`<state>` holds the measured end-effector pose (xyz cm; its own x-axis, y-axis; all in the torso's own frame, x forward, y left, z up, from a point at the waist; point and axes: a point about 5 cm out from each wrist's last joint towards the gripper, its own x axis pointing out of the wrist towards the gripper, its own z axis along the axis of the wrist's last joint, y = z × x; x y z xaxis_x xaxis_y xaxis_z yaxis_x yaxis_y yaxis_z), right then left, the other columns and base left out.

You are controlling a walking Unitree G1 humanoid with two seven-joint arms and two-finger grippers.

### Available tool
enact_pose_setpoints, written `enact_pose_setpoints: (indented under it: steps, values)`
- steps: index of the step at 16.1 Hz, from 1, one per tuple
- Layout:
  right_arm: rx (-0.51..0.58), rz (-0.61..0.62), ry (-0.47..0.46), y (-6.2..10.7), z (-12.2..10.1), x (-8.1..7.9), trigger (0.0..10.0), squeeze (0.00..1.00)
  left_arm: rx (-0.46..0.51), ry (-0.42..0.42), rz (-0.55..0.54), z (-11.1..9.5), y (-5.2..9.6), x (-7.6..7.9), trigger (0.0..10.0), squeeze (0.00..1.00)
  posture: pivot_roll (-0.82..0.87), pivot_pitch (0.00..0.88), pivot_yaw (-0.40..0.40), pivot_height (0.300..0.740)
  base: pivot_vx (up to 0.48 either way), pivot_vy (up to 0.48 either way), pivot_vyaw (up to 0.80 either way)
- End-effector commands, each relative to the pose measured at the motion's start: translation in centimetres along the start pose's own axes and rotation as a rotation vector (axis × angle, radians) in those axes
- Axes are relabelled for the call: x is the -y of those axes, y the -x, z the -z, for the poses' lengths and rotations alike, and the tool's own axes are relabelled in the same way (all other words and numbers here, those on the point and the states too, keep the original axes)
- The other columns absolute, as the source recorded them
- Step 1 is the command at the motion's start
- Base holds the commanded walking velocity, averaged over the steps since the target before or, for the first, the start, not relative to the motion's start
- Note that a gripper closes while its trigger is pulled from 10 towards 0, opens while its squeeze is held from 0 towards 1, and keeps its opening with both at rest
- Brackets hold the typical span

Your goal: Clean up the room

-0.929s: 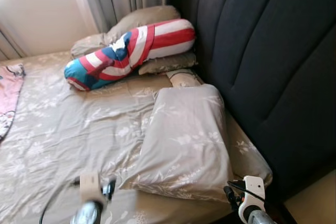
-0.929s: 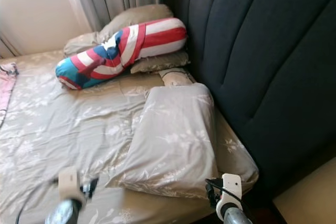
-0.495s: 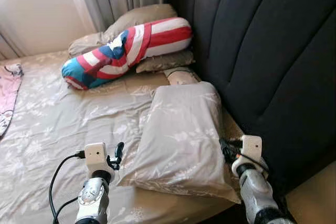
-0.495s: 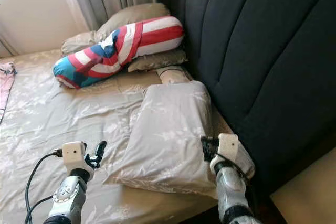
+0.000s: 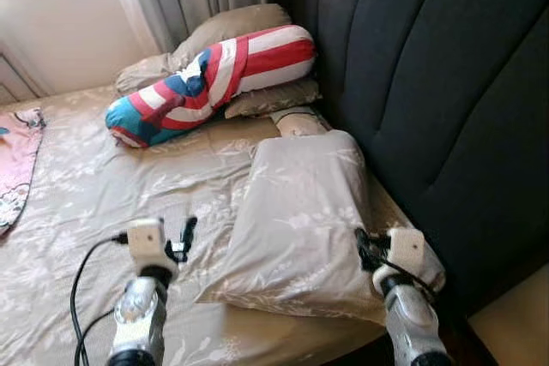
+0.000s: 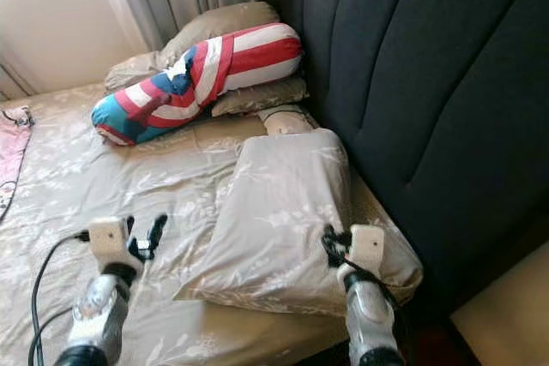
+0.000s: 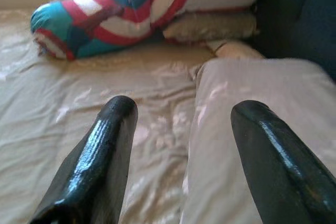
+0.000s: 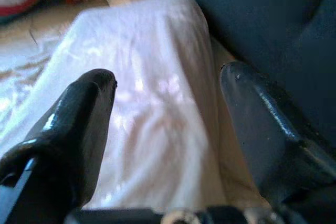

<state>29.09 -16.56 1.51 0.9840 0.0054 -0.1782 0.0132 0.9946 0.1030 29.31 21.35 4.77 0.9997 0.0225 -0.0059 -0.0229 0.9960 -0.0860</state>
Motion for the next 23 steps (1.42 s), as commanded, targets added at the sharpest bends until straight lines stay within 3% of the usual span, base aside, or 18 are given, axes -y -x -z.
enact_pose_setpoints:
  steps: [1,4,9,14,18,20,23]
  values:
    - [0.053,-0.017,0.016,-0.6,-1.2,-0.5,10.0,0.00,0.014,0.009,-0.003,-0.5,-0.2,-0.3,10.0,0.00,-0.01,0.000,0.039,0.740,0.000,0.000,0.00]
    - [0.089,-0.024,0.034,-1.0,-2.1,-0.6,10.0,0.00,0.048,0.014,0.006,-1.4,-0.5,-0.2,10.0,0.00,-0.02,0.000,0.021,0.740,0.000,0.000,0.00]
    - [0.072,-0.003,0.073,0.1,-1.3,0.9,10.0,0.00,0.002,0.057,0.033,0.4,0.9,1.3,10.0,0.00,-0.08,0.000,0.000,0.725,0.000,0.000,0.00]
    - [0.127,-0.002,0.055,0.8,-1.5,0.5,10.0,0.00,0.031,0.043,0.056,-0.8,-0.2,1.5,10.0,0.00,-0.10,0.007,-0.002,0.715,0.000,0.000,0.00]
    - [0.126,0.021,0.044,0.4,-2.2,1.0,10.0,0.00,0.051,0.046,0.087,-1.2,0.2,2.3,10.0,0.00,-0.08,0.007,-0.012,0.705,0.000,0.000,0.00]
    - [0.129,-0.011,0.067,0.7,-2.1,0.6,10.0,0.00,0.074,0.038,0.065,-1.6,0.6,1.8,10.0,0.00,-0.08,0.000,-0.021,0.675,0.000,0.000,0.00]
    - [0.161,-0.024,0.041,0.3,-2.9,0.2,10.0,0.00,0.057,0.020,0.067,-1.8,0.6,1.5,10.0,0.00,-0.07,0.000,-0.026,0.671,0.000,0.000,0.00]
